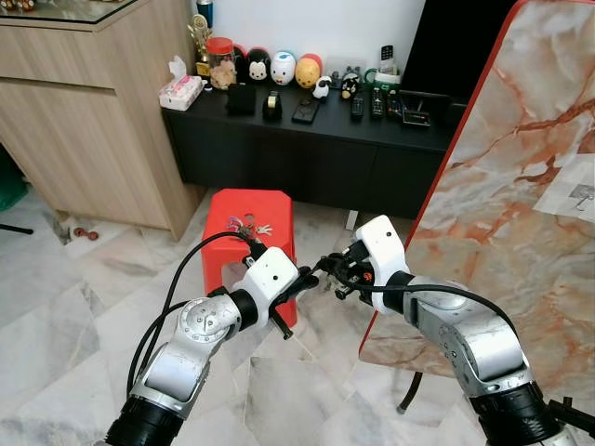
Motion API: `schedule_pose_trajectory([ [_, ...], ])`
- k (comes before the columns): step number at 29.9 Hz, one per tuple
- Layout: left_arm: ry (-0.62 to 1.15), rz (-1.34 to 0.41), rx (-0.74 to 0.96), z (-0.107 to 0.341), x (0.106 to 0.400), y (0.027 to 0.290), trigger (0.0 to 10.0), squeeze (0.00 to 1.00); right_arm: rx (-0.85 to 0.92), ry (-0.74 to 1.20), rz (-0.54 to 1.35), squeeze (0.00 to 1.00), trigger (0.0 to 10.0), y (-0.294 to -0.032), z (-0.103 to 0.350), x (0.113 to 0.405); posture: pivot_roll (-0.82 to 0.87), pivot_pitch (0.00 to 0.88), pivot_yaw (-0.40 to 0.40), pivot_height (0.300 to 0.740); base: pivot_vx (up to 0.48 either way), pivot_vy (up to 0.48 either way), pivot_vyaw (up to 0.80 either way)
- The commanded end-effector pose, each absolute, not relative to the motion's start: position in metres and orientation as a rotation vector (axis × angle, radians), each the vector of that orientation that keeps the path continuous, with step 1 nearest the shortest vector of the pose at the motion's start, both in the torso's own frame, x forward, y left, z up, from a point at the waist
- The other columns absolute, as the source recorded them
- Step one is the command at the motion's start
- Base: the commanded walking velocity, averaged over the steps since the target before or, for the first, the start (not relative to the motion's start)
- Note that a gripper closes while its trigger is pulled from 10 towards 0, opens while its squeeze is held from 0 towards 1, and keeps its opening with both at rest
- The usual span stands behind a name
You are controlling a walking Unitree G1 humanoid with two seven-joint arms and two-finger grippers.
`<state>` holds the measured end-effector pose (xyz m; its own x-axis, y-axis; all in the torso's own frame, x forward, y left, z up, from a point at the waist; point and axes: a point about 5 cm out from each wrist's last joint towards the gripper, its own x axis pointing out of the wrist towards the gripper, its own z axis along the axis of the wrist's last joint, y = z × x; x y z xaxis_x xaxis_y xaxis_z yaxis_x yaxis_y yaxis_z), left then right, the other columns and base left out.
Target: Hang keys on a hook
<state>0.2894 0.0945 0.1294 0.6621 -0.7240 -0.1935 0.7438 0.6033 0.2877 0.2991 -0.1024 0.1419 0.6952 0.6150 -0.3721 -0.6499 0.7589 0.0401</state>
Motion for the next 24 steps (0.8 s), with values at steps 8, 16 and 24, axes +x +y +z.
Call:
schedule_pose_trajectory([
  [8,0.042,-0.862,0.358,0.1319,0.2906,0.0898,0.0,0.0,-0.085,0.355,0.697,0.0,10.0,-0.1045,0.1479,0.3022,-0.09,0.061,-0.1,0.74,0.0,0.0,0.0],
  [16,0.042,-0.871,0.35,0.1328,0.2906,0.091,0.0,0.0,-0.078,0.358,0.688,1.0,10.0,-0.1068,0.1465,0.303,-0.09,0.062,-0.101,0.74,0.0,0.0,0.0],
  [24,0.08,-0.894,0.378,0.1267,0.2884,0.0948,0.0,0.0,-0.068,0.357,0.663,1.0,10.0,-0.1114,0.1452,0.3056,-0.09,0.063,-0.103,0.74,0.0,0.0,0.0],
])
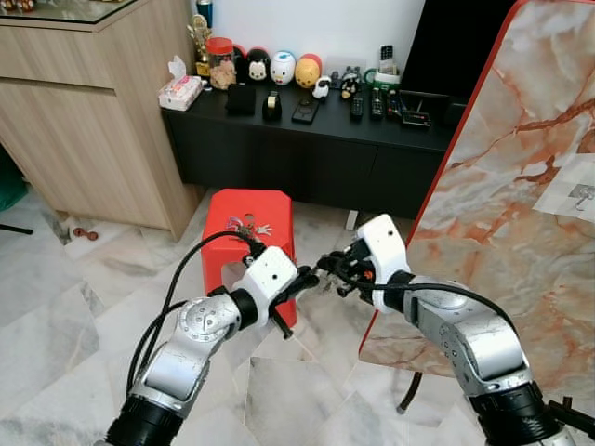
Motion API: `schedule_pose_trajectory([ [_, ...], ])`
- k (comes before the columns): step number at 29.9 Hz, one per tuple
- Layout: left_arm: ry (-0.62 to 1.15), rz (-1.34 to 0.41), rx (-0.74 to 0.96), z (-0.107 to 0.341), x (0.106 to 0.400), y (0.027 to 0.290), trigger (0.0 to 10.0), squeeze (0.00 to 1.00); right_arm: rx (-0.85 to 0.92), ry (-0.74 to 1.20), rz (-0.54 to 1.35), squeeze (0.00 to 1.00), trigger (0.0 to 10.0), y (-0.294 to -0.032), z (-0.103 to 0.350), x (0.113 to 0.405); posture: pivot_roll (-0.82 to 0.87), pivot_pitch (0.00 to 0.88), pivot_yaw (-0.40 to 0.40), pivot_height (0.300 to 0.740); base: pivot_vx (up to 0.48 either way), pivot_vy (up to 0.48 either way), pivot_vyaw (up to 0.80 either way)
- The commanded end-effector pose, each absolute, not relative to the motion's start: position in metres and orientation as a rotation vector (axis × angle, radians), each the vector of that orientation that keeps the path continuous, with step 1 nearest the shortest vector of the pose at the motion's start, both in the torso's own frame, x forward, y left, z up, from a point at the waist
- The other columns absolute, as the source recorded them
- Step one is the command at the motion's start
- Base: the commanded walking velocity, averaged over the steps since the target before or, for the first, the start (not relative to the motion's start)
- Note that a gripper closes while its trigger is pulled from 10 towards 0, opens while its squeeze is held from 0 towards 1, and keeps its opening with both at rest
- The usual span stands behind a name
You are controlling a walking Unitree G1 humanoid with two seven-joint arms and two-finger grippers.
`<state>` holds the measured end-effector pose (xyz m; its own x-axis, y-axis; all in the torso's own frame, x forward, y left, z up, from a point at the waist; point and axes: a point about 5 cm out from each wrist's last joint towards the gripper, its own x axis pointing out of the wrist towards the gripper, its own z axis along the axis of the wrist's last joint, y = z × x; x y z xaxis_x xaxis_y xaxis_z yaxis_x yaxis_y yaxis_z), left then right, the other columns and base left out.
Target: Hang keys on a hook
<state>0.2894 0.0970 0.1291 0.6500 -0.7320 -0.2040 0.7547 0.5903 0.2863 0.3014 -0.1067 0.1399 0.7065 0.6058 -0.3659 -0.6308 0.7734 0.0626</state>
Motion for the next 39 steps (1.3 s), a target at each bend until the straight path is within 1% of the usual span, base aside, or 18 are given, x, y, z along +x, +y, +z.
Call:
schedule_pose_trajectory([
  [1,0.085,-0.898,0.383,0.126,0.288,0.095,0.0,0.0,-0.069,0.358,0.665,1.0,10.0,-0.111,0.145,0.306,-0.09,0.063,-0.103,0.74,0.0,0.0,0.0],
  [9,0.108,-0.917,0.389,0.121,0.285,0.095,0.0,0.0,-0.06,0.35,0.663,1.0,10.0,-0.114,0.146,0.307,-0.09,0.063,-0.102,0.74,0.0,0.0,0.0],
  [11,0.114,-0.916,0.391,0.12,0.284,0.097,0.0,0.0,-0.044,0.327,0.614,1.0,10.0,-0.121,0.148,0.312,-0.09,0.063,-0.102,0.74,0.0,0.0,0.0],
  [12,0.117,-0.915,0.393,0.119,0.284,0.098,0.0,0.0,-0.039,0.319,0.592,0.88,10.0,-0.124,0.149,0.314,-0.09,0.063,-0.102,0.74,0.0,0.0,0.0],
  [13,0.121,-0.912,0.395,0.119,0.284,0.099,0.0,0.0,-0.028,0.31,0.569,0.5,10.0,-0.127,0.149,0.316,-0.09,0.064,-0.102,0.74,0.0,0.0,0.0],
  [14,0.125,-0.908,0.396,0.118,0.283,0.1,0.0,0.0,-0.014,0.303,0.54,0.0,10.0,-0.132,0.148,0.319,-0.09,0.064,-0.102,0.74,0.0,0.0,0.0],
  [19,0.137,-0.867,0.392,0.115,0.284,0.107,0.0,0.0,0.025,0.304,0.412,0.0,10.0,-0.149,0.137,0.326,-0.09,0.065,-0.102,0.74,0.0,0.0,0.0],
  [20,0.146,-0.832,0.377,0.112,0.286,0.111,0.0,0.0,0.061,0.314,0.368,0.0,10.0,-0.156,0.127,0.326,-0.08,0.067,-0.101,0.74,0.0,0.0,0.0],
  [22,0.15,-0.817,0.37,0.111,0.286,0.113,0.0,0.0,0.073,0.319,0.352,0.0,10.0,-0.158,0.123,0.326,-0.08,0.067,-0.101,0.74,0.0,0.0,0.0],
  [25,0.165,-0.756,0.346,0.107,0.289,0.12,0.0,0.0,0.086,0.37,0.297,0.0,10.0,-0.167,0.098,0.322,-0.08,0.067,-0.1,0.74,0.0,0.0,0.0],
  [26,0.169,-0.73,0.34,0.105,0.29,0.122,10.0,0.0,0.095,0.414,0.263,0.0,10.0,-0.173,0.081,0.318,-0.08,0.067,-0.1,0.74,0.0,0.0,0.0],
  [29,0.188,-0.665,0.317,0.098,0.294,0.13,10.0,0.0,0.104,0.469,0.23,0.0,10.0,-0.179,0.06,0.311,-0.08,0.067,-0.099,0.74,0.0,0.0,0.0],
  [32,0.246,-0.573,0.294,0.082,0.296,0.143,10.0,0.0,0.125,0.596,0.181,0.0,10.0,-0.186,0.021,0.292,-0.08,0.065,-0.096,0.74,0.0,0.0,0.0],
  [33,0.246,-0.573,0.294,0.082,0.296,0.143,10.0,0.0,0.125,0.596,0.181,0.0,10.0,-0.186,0.021,0.292,-0.08,0.065,-0.096,0.74,0.0,0.0,0.0],
  [35,0.306,-0.456,0.237,0.069,0.298,0.156,10.0,0.0,0.118,0.687,0.124,0.0,10.0,-0.193,-0.005,0.275,-0.07,0.065,-0.092,0.74,0.0,0.0,0.0],
  [38,0.413,-0.185,0.167,0.05,0.301,0.185,10.0,0.0,0.1,0.79,0.066,0.0,10.0,-0.2,-0.032,0.252,-0.07,0.067,-0.09,0.74,0.0,0.0,0.0],
  [39,0.413,-0.185,0.167,0.05,0.301,0.185,10.0,0.0,0.1,0.79,0.066,0.0,10.0,-0.2,-0.032,0.252,-0.07,0.067,-0.09,0.74,0.0,0.0,0.0],
])
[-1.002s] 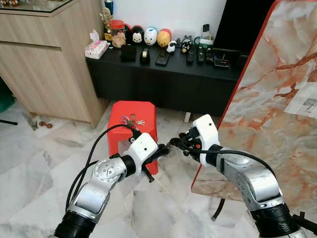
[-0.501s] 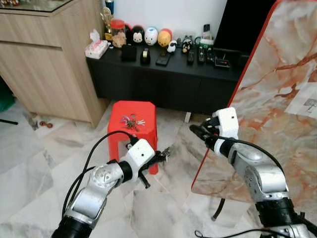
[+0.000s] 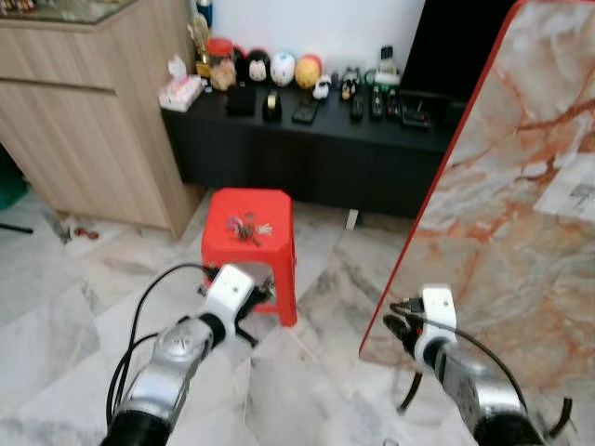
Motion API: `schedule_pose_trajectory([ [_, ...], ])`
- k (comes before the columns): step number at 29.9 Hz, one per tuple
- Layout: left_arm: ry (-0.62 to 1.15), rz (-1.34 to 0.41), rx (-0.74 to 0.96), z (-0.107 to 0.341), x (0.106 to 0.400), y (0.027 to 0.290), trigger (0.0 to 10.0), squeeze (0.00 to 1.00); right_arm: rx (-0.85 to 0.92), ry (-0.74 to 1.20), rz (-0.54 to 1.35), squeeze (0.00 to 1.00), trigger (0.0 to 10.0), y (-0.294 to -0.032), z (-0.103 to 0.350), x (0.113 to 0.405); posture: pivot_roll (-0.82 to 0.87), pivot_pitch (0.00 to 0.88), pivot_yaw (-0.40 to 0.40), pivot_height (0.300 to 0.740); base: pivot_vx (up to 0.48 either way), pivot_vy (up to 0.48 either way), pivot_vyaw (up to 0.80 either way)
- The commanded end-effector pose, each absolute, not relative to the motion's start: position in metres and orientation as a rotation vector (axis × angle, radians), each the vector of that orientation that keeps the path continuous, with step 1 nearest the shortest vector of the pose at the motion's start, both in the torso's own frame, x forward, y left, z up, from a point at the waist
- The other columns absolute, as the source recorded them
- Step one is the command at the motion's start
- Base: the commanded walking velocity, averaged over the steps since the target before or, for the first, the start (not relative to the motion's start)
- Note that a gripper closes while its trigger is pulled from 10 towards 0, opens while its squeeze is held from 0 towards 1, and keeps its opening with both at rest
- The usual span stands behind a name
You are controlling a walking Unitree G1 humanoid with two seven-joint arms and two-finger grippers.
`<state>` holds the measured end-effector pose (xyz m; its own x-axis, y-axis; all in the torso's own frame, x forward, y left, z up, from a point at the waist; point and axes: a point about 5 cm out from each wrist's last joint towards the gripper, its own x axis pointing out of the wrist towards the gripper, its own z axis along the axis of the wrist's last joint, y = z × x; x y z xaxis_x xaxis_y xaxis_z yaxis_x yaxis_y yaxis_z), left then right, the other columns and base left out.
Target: Hang keys on a hook
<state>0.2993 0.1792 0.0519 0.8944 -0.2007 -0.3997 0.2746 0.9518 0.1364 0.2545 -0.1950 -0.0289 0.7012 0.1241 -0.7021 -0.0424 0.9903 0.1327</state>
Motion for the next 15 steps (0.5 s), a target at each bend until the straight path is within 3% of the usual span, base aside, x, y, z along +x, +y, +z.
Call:
schedule_pose_trajectory([
  [1,0.434,-0.161,0.175,0.046,0.3,0.19,10.0,0.0,0.094,0.806,0.06,0.0,10.0,-0.201,-0.035,0.248,-0.07,0.067,-0.09,0.74,0.0,0.0,0.0],
  [2,0.454,-0.18,0.217,0.041,0.297,0.191,10.0,0.0,0.09,0.821,0.052,0.0,10.0,-0.201,-0.04,0.243,-0.07,0.065,-0.086,0.74,0.0,0.0,0.0],
  [7,0.441,-0.404,0.066,0.032,0.283,0.177,10.0,0.0,0.094,0.877,0.021,0.0,10.0,-0.202,-0.055,0.224,-0.07,0.061,-0.079,0.74,0.0,0.0,0.0],
  [10,0.451,-0.261,0.124,0.029,0.288,0.195,10.0,0.0,0.061,0.923,-0.005,0.0,10.0,-0.204,-0.066,0.21,-0.07,0.055,-0.074,0.74,0.0,0.0,0.0],
  [14,0.396,-0.425,0.032,0.036,0.287,0.178,10.0,0.0,0.051,0.959,-0.031,0.0,10.0,-0.204,-0.073,0.2,-0.06,0.047,-0.065,0.74,0.0,0.0,0.0],
  [15,0.407,-0.345,0.07,0.035,0.29,0.186,10.0,0.0,0.049,0.974,-0.039,0.0,10.0,-0.204,-0.075,0.196,-0.06,0.045,-0.063,0.74,0.0,0.0,0.0],
])
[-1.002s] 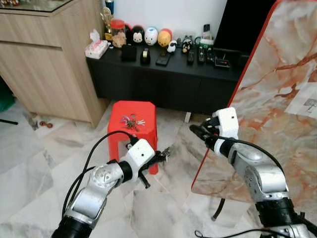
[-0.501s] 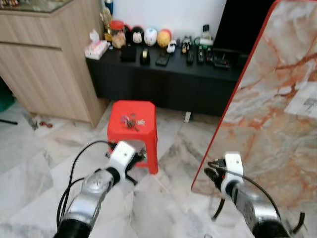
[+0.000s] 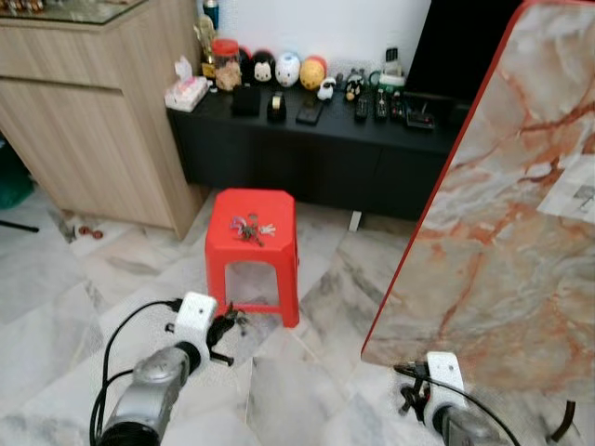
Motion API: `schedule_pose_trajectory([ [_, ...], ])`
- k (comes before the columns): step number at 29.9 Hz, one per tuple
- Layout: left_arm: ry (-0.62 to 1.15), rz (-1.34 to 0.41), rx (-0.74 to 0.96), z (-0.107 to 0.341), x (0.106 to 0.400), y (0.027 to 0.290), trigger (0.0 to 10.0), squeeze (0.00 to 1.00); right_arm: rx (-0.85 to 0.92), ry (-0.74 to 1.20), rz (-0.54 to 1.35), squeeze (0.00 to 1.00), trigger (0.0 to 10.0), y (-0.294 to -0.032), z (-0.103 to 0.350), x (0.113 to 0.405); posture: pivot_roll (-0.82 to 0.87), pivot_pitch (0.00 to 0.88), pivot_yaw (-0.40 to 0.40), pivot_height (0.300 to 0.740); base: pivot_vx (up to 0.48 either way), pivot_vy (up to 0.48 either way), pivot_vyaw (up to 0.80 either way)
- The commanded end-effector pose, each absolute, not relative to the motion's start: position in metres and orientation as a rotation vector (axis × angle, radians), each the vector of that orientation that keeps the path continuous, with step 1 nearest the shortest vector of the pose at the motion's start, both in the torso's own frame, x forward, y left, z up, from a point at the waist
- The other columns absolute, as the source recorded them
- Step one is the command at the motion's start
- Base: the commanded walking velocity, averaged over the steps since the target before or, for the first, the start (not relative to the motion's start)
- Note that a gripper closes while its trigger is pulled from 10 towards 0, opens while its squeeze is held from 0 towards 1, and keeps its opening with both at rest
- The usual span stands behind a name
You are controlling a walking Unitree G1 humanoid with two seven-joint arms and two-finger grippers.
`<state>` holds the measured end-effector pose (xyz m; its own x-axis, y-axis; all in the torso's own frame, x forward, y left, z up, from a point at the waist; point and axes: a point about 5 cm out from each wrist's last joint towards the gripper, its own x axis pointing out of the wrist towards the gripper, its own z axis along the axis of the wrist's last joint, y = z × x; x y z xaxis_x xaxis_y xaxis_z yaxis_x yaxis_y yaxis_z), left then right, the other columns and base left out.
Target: Hang keys on a hook
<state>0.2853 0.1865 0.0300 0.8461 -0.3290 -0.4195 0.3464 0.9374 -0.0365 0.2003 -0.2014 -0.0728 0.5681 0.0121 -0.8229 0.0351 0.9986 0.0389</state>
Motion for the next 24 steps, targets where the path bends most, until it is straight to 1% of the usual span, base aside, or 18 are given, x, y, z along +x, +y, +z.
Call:
schedule_pose_trajectory([
  [1,0.416,-0.283,0.098,0.035,0.293,0.192,10.0,0.0,0.048,0.984,-0.045,0.0,10.0,-0.204,-0.076,0.194,-0.06,0.045,-0.062,0.74,0.0,0.0,0.0],
  [2,0.418,-0.227,0.126,0.035,0.296,0.198,10.0,0.0,0.045,1.004,-0.054,0.0,10.0,-0.203,-0.08,0.188,-0.06,0.045,-0.062,0.74,0.0,0.0,0.0],
  [3,0.407,-0.275,0.1,0.036,0.296,0.193,10.0,0.0,0.046,1.012,-0.058,0.0,10.0,-0.202,-0.081,0.185,-0.06,0.042,-0.059,0.74,0.0,0.0,0.0],
  [4,0.407,-0.275,0.1,0.036,0.296,0.193,10.0,0.0,0.046,1.012,-0.058,0.0,10.0,-0.202,-0.081,0.185,-0.06,0.042,-0.059,0.74,0.0,0.0,0.0],
  [5,0.398,-0.31,0.081,0.037,0.295,0.189,10.0,0.0,0.048,1.018,-0.061,0.0,10.0,-0.202,-0.082,0.183,-0.06,0.042,-0.058,0.74,0.0,0.0,0.0],
  [6,0.371,-0.393,0.059,0.041,0.294,0.178,10.0,0.0,0.046,1.032,-0.064,0.0,10.0,-0.2,-0.085,0.178,-0.06,0.042,-0.056,0.74,0.0,0.0,0.0],
  [7,0.354,-0.419,0.063,0.043,0.294,0.174,10.0,0.0,0.048,1.038,-0.066,0.0,10.0,-0.199,-0.087,0.175,-0.06,0.04,-0.053,0.74,0.0,0.0,0.0],
  [10,0.347,-0.424,0.057,0.043,0.295,0.173,10.0,0.0,0.05,1.042,-0.068,0.0,10.0,-0.198,-0.088,0.173,-0.06,0.04,-0.051,0.74,0.0,0.0,0.0],
  [12,0.332,-0.426,0.055,0.046,0.298,0.171,10.0,0.0,0.044,1.073,-0.074,0.0,10.0,-0.198,-0.092,0.164,-0.06,0.039,-0.049,0.74,0.0,0.0,0.0],
  [17,0.31,-0.428,0.051,0.05,0.3,0.17,10.0,0.0,0.035,1.096,-0.087,0.0,10.0,-0.2,-0.095,0.157,-0.06,0.045,-0.043,0.74,0.0,0.0,0.0],
  [24,0.27,-0.402,0.045,0.055,0.303,0.167,10.0,0.0,0.046,1.101,-0.104,0.0,10.0,-0.199,-0.096,0.155,-0.06,0.058,-0.044,0.74,0.0,0.0,0.0],
])
